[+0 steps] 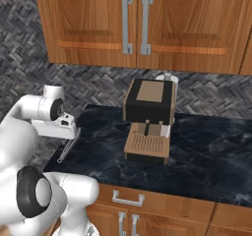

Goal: Pick up the tongs from the counter and place them near the plate next to the oven.

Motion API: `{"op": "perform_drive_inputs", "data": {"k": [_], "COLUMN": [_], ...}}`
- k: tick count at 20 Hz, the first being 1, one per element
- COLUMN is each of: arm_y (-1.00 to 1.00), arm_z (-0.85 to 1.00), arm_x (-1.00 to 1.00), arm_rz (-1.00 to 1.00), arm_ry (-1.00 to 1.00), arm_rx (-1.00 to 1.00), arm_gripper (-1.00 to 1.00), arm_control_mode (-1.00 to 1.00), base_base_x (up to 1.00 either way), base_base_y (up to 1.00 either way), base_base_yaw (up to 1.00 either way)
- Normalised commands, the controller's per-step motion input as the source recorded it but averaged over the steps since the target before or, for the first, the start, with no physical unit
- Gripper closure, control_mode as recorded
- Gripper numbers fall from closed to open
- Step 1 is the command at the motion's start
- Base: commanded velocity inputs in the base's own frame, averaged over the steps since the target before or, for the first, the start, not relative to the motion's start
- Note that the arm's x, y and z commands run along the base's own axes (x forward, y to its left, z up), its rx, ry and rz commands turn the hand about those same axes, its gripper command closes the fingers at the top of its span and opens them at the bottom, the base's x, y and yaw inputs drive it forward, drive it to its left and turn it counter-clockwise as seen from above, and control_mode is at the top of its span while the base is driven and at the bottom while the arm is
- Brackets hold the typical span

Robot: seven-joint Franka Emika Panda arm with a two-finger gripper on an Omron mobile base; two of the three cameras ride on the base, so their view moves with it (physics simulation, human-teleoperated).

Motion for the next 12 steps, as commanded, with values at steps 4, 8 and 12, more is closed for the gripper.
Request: {"op": "perform_drive_inputs", "data": {"k": [4,8,12], "arm_y": [0.00,0.00,0.02], "arm_z": [-0.58,-0.35,-0.12], "arm_x": [0.52,0.70,0.51], "arm_rz": [-0.02,-0.01,-0.01], "arm_ry": [-0.11,-0.07,-0.01], "arm_rx": [0.00,0.00,0.00], "arm_gripper": [-1.00,-1.00,-1.00], "arm_control_mode": [-1.00,-1.00,-1.00], "base_base_x": [0.00,0.00,0.00], "base_base_y": [0.00,0.00,0.00], "base_base_yaw": [0.00,0.00,0.00]}}
